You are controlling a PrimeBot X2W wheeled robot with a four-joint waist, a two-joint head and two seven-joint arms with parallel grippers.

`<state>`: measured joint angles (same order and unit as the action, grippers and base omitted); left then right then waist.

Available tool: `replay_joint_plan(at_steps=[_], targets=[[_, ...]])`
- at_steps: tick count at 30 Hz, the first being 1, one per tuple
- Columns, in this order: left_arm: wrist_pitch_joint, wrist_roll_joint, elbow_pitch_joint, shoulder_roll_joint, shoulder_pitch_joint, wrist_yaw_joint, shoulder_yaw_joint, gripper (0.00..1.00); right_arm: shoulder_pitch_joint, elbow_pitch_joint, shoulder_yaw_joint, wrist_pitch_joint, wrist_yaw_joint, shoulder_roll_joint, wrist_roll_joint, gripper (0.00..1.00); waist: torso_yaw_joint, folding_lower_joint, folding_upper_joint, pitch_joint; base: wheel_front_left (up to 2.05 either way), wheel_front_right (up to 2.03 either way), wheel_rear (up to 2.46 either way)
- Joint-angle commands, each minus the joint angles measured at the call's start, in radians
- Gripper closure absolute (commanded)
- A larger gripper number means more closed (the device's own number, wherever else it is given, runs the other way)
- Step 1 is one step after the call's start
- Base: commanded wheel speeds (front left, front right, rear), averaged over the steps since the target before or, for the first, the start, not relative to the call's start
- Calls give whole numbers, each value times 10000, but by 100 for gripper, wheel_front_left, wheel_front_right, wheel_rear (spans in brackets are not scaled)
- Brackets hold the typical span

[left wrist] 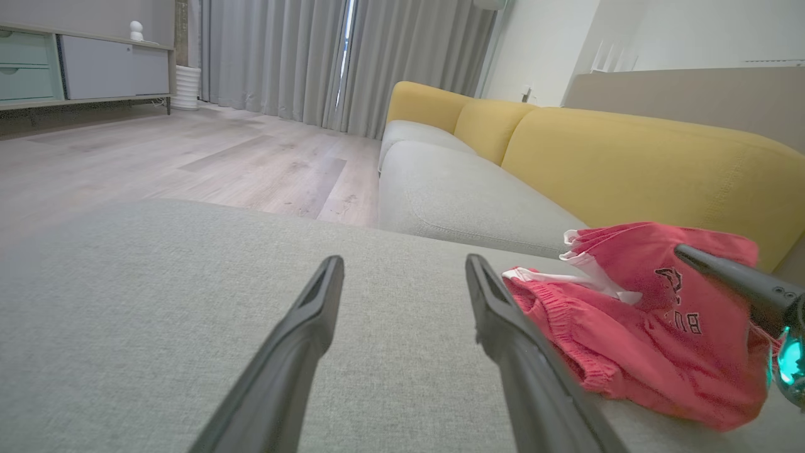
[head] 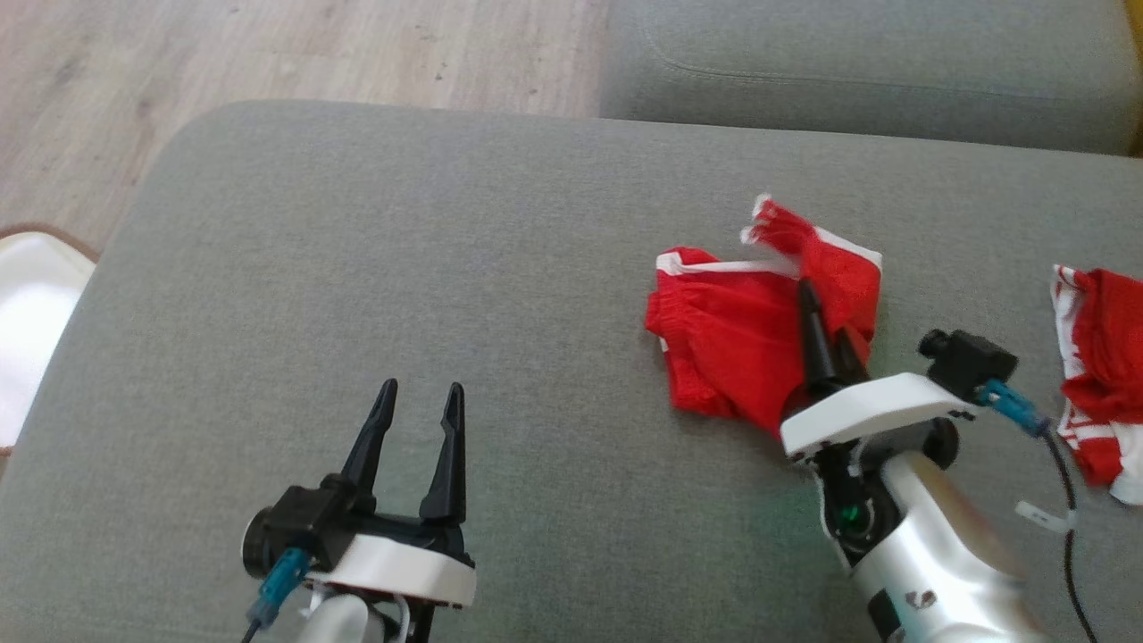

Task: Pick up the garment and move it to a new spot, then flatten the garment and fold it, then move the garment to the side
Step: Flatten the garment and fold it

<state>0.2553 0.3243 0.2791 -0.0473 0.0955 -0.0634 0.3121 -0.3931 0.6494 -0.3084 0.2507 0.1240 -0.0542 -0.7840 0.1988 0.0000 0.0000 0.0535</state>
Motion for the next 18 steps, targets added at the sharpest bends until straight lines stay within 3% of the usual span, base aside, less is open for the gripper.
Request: replay_joint_plan(at_steps=[1,18], targets=[[65,-87,-268,-30,233,-48,-277,0,-227,-288,-414,110,67,39,-60,100,137,0,0,-15,0,0,0],[65,-142,-183,-30,209,-70,-327,0,-821,1094,-2743,105,67,40,286,100,517,0,0,-12,0,0,0]])
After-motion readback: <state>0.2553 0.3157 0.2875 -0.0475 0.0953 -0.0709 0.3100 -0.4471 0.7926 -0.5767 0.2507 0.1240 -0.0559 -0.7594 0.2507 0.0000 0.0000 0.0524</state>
